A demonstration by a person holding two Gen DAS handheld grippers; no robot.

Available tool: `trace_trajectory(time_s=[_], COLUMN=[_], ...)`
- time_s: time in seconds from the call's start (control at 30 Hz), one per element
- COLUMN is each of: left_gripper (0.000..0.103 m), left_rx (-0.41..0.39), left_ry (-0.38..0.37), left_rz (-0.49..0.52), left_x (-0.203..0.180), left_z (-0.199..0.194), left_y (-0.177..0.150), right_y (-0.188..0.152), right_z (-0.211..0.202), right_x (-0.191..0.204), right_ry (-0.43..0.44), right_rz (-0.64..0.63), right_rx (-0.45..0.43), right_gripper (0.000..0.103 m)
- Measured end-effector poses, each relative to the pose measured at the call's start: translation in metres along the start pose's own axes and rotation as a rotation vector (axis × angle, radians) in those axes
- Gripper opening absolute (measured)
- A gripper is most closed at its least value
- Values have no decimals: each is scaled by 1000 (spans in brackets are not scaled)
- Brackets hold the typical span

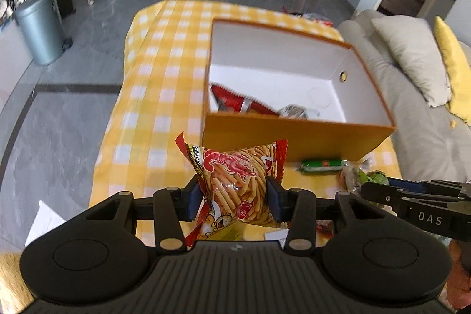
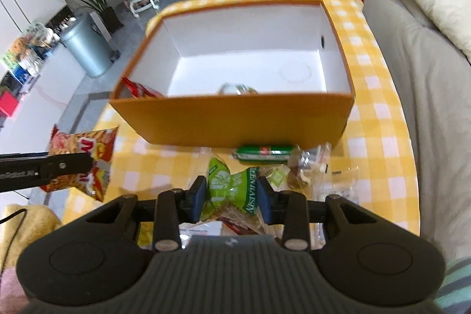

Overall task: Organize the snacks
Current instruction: 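Carry both held snacks up and lower them into the orange box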

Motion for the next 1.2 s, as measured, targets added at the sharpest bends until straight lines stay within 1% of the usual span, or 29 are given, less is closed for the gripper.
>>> trace_trajectory(time_s=[0.17,0.23,0.33,0.43,0.57,0.67,0.93,1.07,1.2], left_gripper=[51,51,51,51,51,51,51,51,51], left_rx=[-16,-20,-26,-10,30,59,121,125,112], left_ry=[12,22,16,21,37,56,57,56,54], left_rz=[54,74,99,111,113,129,151,154,159], left_x=[-3,-4,-7,-7,-2,0,-4,-6,-8], left_z=[0,3,6,16,32,44,76,89,98], left_y=[20,28,42,56,73,82,94,99,112], right_y=[18,25,40,61,84,96,113,120,124], right_z=[-14,-16,-17,-17,-13,-3,37,53,70], right_x=[13,15,18,19,20,19,10,5,5], right_ry=[41,46,51,55,47,47,48,48,49], right_rz=[-9,-12,-20,-27,-39,-37,-17,-2,2], right_rx=[-35,-41,-59,-75,-86,-75,-3,23,49], right_gripper=[34,34,34,34,34,34,34,34,34])
Point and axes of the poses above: each gripper's, at about its wrist camera, not at the fingertips, and z roughly the way its jaws point, x to its left, y to its top, the point moved 10 cm from there along z, roughly the way its jaws point, and after that the axes turned 3 degrees about z, right-handed, at the moved point
